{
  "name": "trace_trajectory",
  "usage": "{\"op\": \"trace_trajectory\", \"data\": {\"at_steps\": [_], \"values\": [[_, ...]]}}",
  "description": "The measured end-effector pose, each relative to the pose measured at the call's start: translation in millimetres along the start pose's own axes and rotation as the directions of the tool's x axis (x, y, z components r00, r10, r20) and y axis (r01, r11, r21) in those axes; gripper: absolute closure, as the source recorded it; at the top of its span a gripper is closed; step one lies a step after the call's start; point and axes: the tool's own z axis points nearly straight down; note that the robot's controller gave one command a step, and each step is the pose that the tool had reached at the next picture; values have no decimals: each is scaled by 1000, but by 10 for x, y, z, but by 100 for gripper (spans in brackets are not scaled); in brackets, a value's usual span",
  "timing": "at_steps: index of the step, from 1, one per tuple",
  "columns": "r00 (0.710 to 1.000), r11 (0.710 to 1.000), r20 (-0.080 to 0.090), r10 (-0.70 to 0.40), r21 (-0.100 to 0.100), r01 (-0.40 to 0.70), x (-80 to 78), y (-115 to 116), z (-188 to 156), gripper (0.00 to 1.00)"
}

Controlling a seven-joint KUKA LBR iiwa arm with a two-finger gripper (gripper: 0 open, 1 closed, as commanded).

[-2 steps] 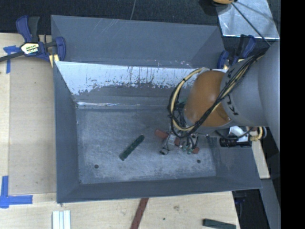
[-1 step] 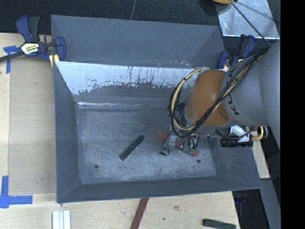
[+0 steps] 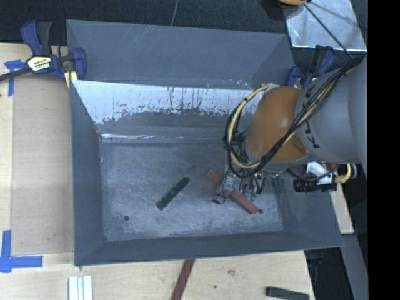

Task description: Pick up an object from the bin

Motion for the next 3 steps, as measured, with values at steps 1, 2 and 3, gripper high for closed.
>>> {"op": "trace_trajectory", "data": {"at_steps": [1, 2, 3], "values": [[1000, 1000, -1, 0, 1, 0, 2, -2, -225, 100], [1000, 1000, 2, 0, -1, 0, -6, 3, -419, 100], [1000, 1000, 4, 0, -2, 0, -12, 5, -571, 100]]}}
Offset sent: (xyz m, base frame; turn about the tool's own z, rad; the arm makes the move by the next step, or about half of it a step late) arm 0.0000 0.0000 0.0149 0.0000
